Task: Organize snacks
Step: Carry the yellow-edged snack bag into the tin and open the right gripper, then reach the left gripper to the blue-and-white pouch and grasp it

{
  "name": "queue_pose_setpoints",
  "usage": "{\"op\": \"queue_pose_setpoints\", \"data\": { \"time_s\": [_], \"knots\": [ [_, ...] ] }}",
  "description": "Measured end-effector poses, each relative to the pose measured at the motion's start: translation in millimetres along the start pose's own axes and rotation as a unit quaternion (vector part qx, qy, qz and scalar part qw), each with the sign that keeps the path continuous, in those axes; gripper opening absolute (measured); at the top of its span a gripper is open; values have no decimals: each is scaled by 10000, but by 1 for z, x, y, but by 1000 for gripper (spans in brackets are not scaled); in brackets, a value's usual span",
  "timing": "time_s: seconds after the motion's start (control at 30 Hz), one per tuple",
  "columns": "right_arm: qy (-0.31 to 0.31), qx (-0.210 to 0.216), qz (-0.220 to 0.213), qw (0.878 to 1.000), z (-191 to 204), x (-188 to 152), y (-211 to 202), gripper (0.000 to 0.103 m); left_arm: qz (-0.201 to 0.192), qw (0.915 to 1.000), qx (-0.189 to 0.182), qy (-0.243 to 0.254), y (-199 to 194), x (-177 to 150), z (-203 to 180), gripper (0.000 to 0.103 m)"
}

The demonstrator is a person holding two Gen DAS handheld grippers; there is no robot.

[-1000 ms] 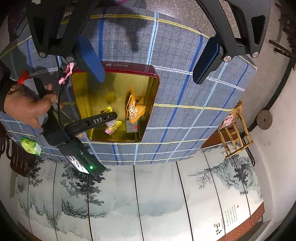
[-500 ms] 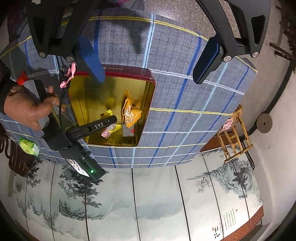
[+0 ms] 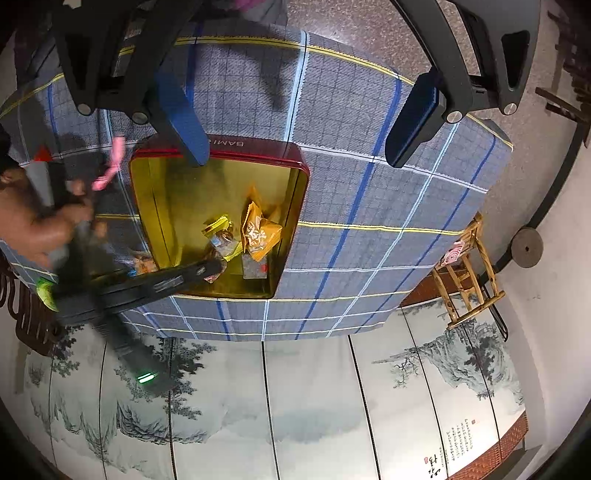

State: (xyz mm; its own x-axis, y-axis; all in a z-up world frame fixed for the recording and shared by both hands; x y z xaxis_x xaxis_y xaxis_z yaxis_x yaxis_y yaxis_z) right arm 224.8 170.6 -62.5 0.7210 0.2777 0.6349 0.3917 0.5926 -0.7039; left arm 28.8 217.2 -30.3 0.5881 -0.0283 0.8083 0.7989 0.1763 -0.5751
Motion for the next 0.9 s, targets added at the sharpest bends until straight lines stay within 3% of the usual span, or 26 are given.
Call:
{"op": "queue_pose_setpoints", "data": {
  "time_s": [0.13,0.2,0.37,0.5,0.6,0.8,0.9],
  "knots": [
    [149,165,-709,9972,-4,-3,-58,46,-129,9999,-2,69,-6,3,-1,94],
    [155,70,-1160,9931,-13,-13,-101,57,-133,9998,-64,132,-8,5,-6,94],
    [351,-945,-1943,9758,-71,-65,-210,69,-212,9982,-379,414,-15,14,-36,94],
    [934,-1640,-1982,9618,-134,-120,-267,70,-134,9947,-841,569,-19,18,-68,95],
    [1350,-1727,-1865,9577,-167,-159,-292,70,-86,9924,-1027,665,-21,22,-94,95],
    [893,-1682,-1495,9703,-157,-202,-291,70,72,9846,-1509,879,-17,27,-146,95],
    [952,-1778,-1576,9667,-170,-217,-295,70,489,9774,-1883,823,-4,31,-181,95]
  ]
}}
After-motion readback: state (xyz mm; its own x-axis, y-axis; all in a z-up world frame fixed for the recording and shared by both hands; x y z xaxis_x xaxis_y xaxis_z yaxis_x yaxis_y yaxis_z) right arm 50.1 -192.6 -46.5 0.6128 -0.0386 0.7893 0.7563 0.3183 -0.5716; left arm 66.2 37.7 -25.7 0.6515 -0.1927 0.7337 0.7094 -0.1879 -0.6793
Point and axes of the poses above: each gripper's, at about its wrist camera, not at the fingertips, and y roughly the way its jaws point, z to its left, x to its top, the point moved 7 cm from there along y, roughly the way its jaws point, and after that the axes turned 10 degrees about -z, right-handed, at the moved point
